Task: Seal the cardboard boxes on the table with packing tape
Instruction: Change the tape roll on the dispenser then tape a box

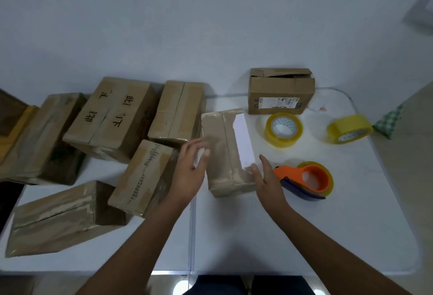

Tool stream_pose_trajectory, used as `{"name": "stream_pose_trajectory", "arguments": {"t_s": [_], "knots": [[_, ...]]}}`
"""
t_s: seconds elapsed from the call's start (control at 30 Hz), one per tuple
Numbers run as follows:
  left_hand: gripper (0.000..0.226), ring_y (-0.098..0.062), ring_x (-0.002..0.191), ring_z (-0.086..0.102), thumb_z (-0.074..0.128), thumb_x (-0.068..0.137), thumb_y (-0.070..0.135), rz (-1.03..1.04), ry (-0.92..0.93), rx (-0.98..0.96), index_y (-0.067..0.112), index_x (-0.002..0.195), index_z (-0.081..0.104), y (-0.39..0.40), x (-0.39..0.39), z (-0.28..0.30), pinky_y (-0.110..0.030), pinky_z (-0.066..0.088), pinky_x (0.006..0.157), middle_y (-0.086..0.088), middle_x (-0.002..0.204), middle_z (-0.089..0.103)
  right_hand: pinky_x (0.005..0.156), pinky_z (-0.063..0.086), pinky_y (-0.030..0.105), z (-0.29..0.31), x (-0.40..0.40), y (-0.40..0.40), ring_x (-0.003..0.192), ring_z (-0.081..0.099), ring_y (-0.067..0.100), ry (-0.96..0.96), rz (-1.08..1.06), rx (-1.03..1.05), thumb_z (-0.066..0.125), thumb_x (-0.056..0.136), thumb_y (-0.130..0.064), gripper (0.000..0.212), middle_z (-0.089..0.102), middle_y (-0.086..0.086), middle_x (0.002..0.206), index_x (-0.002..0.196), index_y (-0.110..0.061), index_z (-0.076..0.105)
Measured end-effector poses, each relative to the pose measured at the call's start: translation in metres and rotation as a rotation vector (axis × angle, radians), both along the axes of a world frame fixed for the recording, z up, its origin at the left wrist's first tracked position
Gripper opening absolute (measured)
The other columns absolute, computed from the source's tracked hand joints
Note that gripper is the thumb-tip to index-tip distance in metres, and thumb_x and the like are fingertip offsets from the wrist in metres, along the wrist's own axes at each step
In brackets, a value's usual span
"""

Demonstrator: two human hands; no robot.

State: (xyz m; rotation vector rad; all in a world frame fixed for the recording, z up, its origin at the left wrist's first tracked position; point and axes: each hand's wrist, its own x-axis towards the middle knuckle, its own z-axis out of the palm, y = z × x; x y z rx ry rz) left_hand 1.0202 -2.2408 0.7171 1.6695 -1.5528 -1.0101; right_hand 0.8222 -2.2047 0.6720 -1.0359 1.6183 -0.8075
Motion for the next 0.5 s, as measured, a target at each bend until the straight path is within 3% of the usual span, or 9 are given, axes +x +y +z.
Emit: {"name": "stream_pose_trajectory", "arguments": {"t_s": [0.1, 0.2, 0.27, 0.37, 0.5], "knots": [[0.024, -0.010, 0.116, 0.052, 0.047, 0.103, 0.041, 0.276, 0.226, 0.271, 0.031, 0.121, 0.059, 0.030, 0.012, -0.011, -0.026, 0.044, 0.088, 0.003, 0.129, 0.055, 0.120, 0.018, 0.036, 0.005, -0.003, -0.004, 0.148, 0.016, 0.014, 0.377, 0.110, -0.256, 0.049, 0.099, -0.044, 0.062, 0.021, -0.001, 0.161, 0.152, -0.019, 0.029], [0.032, -0.022, 0.125, 0.053, 0.047, 0.104, 0.033, 0.568, 0.660, 0.553, 0.015, 0.126, 0.062, 0.050, 0.016, -0.035, -0.036, 0.039, 0.105, -0.005, 0.131, 0.059, 0.122, 0.011, 0.039, 0.014, 0.008, -0.012, 0.150, 0.007, 0.014, 0.624, 0.466, -0.444, 0.041, 0.092, -0.062, 0.075, 0.015, -0.002, 0.163, 0.153, -0.022, 0.026], [0.041, -0.026, 0.124, 0.056, 0.043, 0.106, 0.035, 0.672, 0.887, 0.692, 0.004, 0.122, 0.065, 0.061, 0.013, -0.049, -0.038, 0.039, 0.106, -0.010, 0.125, 0.065, 0.123, 0.002, 0.042, 0.017, 0.018, -0.018, 0.151, -0.006, 0.012, 0.733, 0.703, -0.444, 0.035, 0.086, -0.073, 0.086, 0.003, -0.005, 0.164, 0.156, -0.027, 0.014], [0.054, -0.023, 0.117, 0.062, 0.037, 0.105, 0.046, 0.668, 1.044, 0.741, 0.004, 0.120, 0.067, 0.070, 0.009, -0.060, -0.034, 0.045, 0.092, -0.011, 0.112, 0.073, 0.121, -0.008, 0.048, 0.013, 0.027, -0.032, 0.149, -0.018, 0.019, 0.875, 0.874, -0.437, 0.040, 0.084, -0.079, 0.092, -0.008, -0.010, 0.163, 0.156, -0.034, 0.007], [0.052, -0.018, 0.098, 0.068, 0.040, 0.104, 0.048, 0.634, 1.092, 0.693, 0.007, 0.114, 0.069, 0.069, 0.011, -0.055, -0.031, 0.050, 0.087, -0.006, 0.098, 0.076, 0.119, 0.007, 0.058, -0.002, 0.031, -0.036, 0.151, -0.009, 0.029, 1.099, 0.958, -0.442, 0.019, 0.085, -0.077, 0.084, -0.008, -0.005, 0.165, 0.156, -0.035, 0.003]]}}
